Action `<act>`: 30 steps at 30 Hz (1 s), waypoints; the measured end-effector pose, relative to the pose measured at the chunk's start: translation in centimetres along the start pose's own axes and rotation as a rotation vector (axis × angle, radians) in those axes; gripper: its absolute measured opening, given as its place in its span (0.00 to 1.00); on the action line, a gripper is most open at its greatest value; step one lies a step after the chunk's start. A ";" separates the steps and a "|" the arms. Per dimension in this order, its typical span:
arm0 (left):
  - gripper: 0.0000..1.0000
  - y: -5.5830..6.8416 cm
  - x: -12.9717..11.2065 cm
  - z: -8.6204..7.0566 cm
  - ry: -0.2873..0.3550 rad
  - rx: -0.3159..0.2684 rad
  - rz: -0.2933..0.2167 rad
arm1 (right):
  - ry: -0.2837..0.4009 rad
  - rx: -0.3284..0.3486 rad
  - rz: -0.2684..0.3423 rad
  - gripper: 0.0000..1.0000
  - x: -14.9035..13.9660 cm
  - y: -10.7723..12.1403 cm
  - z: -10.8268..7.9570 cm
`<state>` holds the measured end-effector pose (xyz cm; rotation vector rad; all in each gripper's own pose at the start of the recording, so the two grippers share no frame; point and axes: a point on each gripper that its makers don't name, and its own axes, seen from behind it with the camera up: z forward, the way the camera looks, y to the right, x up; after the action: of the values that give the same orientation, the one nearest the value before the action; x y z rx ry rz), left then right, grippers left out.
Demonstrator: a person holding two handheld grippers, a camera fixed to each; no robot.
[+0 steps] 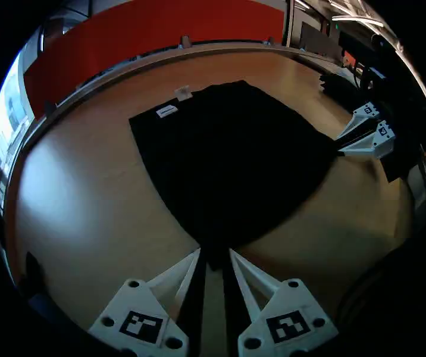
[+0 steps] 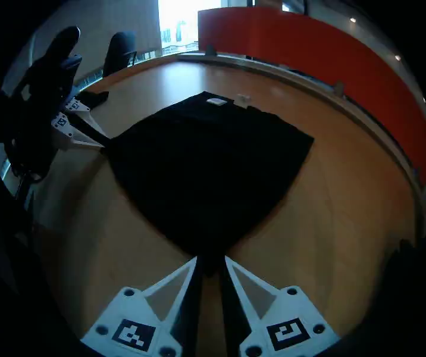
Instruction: Fold towel
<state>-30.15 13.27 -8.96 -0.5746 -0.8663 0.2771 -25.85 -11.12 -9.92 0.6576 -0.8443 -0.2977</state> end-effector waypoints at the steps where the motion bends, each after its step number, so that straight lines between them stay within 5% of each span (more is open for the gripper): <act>1: 0.13 0.1 0.0 0.0 -0.001 0.001 0.000 | 0.001 -0.001 0.003 0.16 0.1 0.0 0.0; 11: 0.10 1.0 0.7 -0.8 0.008 -0.022 -0.048 | 0.037 -0.029 0.022 0.15 1.5 0.4 -1.3; 30: 0.10 1.3 4.1 -6.3 0.074 -0.039 -0.137 | 0.123 -0.044 0.011 0.15 5.9 -0.2 -6.6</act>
<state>-22.63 13.92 -10.38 -0.5555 -0.8370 0.1144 -17.03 -11.37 -9.73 0.6237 -0.7220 -0.2621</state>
